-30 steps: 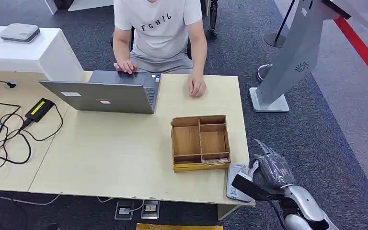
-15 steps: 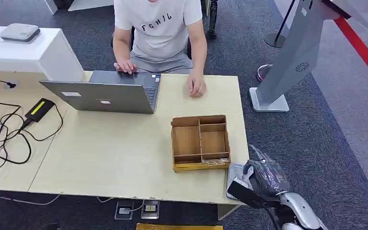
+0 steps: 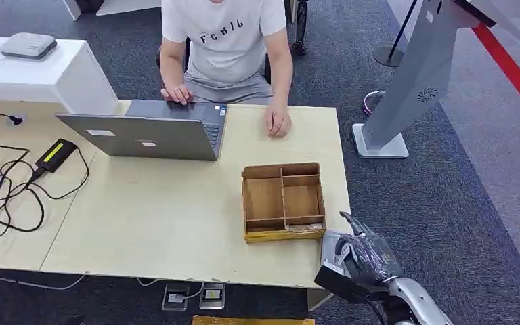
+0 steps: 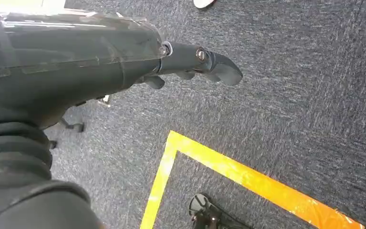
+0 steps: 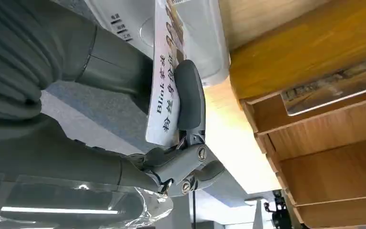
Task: Pass the card to the sensor for recognition and then transmit it.
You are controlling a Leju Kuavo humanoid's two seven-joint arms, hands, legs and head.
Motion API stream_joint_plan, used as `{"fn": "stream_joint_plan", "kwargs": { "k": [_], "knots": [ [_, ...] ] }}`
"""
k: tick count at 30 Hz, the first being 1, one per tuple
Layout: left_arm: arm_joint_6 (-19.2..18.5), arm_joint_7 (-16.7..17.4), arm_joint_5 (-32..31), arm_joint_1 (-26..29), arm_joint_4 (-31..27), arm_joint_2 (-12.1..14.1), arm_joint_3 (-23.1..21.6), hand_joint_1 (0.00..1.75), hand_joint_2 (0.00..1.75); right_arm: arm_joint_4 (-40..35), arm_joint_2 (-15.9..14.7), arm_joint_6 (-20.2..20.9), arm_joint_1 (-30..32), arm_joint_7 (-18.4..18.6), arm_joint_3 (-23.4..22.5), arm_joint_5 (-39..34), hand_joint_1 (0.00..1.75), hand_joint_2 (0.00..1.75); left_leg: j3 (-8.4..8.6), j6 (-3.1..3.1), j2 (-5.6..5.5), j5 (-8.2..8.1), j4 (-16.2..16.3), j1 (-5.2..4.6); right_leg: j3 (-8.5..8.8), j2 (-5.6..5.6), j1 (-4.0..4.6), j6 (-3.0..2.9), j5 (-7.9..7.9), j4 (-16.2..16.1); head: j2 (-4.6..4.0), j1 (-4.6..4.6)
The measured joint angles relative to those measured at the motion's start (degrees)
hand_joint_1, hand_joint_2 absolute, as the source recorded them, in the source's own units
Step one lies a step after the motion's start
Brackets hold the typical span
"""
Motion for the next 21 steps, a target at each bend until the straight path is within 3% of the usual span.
{"fn": "stream_joint_plan", "kwargs": {
  "k": [21],
  "knots": [
    [0.94,0.52,-0.13,-0.02,0.00,0.00,0.00,0.00,0.00,0.68,0.33,-2.21,-0.67,0.20,3.21,-0.28,1.75,1.75,0.02,0.00,0.00,0.00,0.00,0.00,0.02,0.01,0.00,0.00,0.00,0.00,0.00,0.00]
  ]
}}
